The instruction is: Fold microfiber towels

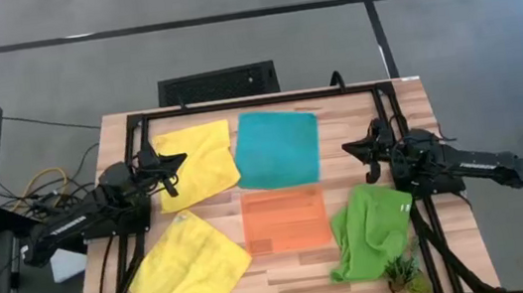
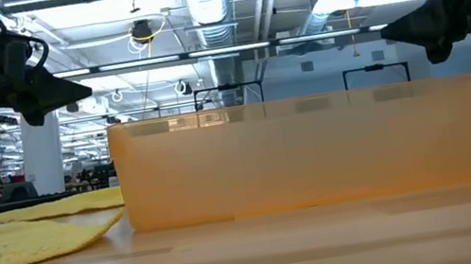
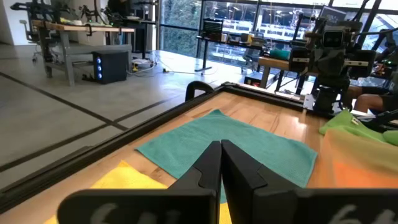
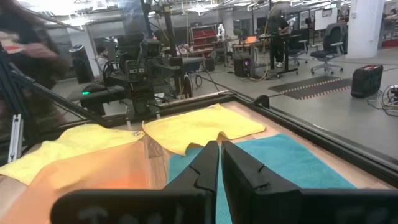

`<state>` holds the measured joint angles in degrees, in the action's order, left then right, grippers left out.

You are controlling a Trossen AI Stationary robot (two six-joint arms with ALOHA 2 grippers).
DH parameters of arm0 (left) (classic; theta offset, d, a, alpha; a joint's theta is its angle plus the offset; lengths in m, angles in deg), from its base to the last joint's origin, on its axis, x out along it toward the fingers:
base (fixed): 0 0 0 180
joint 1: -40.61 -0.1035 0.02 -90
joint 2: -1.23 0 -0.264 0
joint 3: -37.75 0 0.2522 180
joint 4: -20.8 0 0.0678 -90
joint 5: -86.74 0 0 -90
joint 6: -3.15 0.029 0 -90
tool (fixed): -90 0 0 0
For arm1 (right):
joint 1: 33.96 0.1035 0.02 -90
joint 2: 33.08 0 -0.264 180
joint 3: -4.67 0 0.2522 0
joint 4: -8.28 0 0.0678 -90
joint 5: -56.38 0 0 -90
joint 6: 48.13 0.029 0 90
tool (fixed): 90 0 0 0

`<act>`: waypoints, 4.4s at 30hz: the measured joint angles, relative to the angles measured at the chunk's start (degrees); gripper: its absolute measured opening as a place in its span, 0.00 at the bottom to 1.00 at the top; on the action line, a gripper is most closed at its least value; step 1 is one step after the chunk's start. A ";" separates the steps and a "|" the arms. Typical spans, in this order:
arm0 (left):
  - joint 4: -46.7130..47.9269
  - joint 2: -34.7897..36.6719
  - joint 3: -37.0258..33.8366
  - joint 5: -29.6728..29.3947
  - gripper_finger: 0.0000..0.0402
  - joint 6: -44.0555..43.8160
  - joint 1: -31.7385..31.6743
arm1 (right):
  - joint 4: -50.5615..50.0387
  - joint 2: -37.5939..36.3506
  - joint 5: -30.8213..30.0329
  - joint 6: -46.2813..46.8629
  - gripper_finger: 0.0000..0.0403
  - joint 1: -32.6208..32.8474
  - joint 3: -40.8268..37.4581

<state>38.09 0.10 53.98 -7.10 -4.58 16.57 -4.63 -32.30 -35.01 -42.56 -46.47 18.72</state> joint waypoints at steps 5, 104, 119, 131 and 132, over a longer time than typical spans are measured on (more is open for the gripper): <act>0.01 -0.01 0.01 0.00 0.00 0.00 0.01 | 0.00 0.01 0.00 0.01 0.11 0.00 -0.01; 11.60 -50.44 42.00 -10.34 0.00 -17.14 -0.07 | -13.32 23.74 -6.03 27.50 0.08 -4.63 32.97; 11.55 -51.46 41.98 -2.77 0.00 -23.30 -5.63 | -22.51 45.82 2.28 31.65 0.01 -13.43 40.90; 11.67 -63.80 41.96 11.06 0.00 -21.91 -14.00 | -36.03 71.14 18.48 21.54 0.02 -24.32 58.14; 11.73 -64.78 42.17 11.01 0.00 -21.24 -14.29 | -36.49 72.86 19.54 21.04 0.03 -24.78 59.00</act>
<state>49.83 -64.68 96.15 3.92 -25.81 2.28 -41.12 40.56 -15.47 -21.52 -71.25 77.71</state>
